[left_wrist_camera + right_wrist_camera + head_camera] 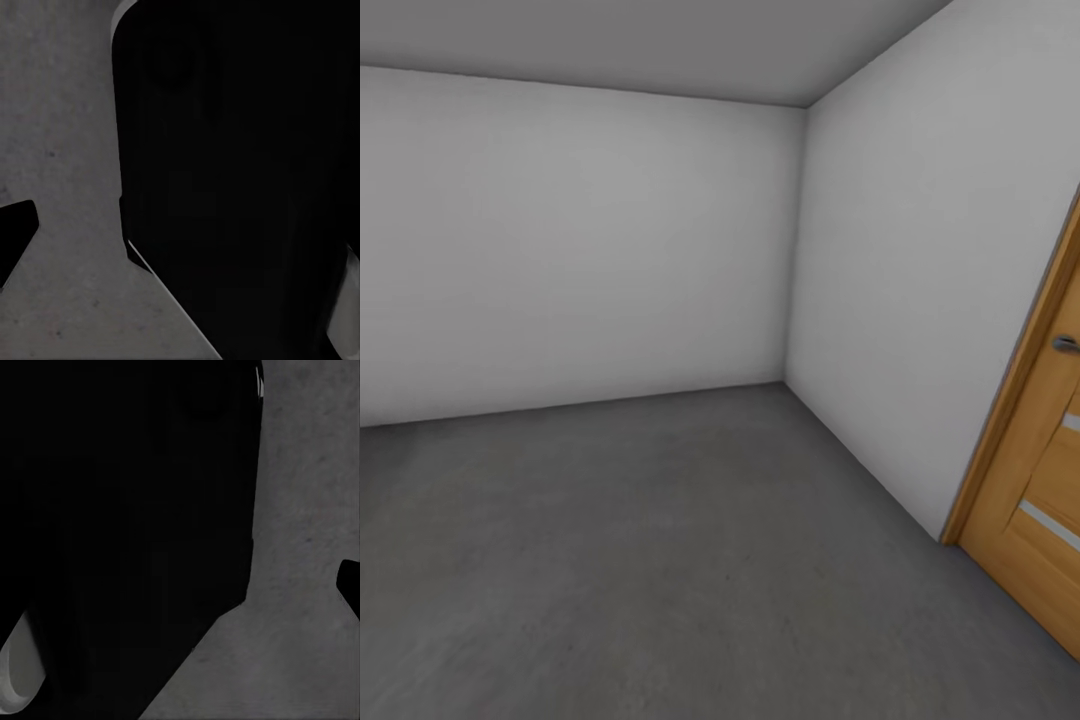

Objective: Move the two storage containers from the living room to the garage. In the garage, place one container on the floor and stack the other container on top of it (either order is fine).

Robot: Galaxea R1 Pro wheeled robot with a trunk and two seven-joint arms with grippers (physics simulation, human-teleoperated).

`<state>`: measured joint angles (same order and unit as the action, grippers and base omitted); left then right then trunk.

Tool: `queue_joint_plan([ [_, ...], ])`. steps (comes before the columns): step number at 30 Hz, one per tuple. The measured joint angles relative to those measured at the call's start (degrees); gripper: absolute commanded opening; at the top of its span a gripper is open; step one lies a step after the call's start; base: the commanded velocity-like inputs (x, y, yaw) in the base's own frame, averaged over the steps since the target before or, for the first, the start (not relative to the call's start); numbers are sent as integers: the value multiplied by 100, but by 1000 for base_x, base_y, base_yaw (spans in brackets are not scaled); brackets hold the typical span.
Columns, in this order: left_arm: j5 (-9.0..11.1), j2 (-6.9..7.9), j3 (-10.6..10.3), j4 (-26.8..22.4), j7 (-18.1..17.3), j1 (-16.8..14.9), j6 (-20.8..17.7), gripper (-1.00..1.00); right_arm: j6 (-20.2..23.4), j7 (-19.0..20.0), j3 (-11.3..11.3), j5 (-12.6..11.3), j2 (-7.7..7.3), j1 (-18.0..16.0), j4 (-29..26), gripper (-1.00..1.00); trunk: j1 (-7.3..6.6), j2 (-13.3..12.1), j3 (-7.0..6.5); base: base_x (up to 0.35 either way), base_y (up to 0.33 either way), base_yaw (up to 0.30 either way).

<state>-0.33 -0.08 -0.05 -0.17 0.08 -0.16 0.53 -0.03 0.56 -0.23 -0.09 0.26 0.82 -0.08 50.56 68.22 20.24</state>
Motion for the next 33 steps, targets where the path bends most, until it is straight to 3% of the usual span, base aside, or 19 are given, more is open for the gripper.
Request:
queue_joint_plan([
  [33, -6, 0, -4, -1, 0, 0, 19, 100, -4, 0, 21, 1, -4, 0, 0, 100, 0, 0, 0, 298, 78, -9],
])
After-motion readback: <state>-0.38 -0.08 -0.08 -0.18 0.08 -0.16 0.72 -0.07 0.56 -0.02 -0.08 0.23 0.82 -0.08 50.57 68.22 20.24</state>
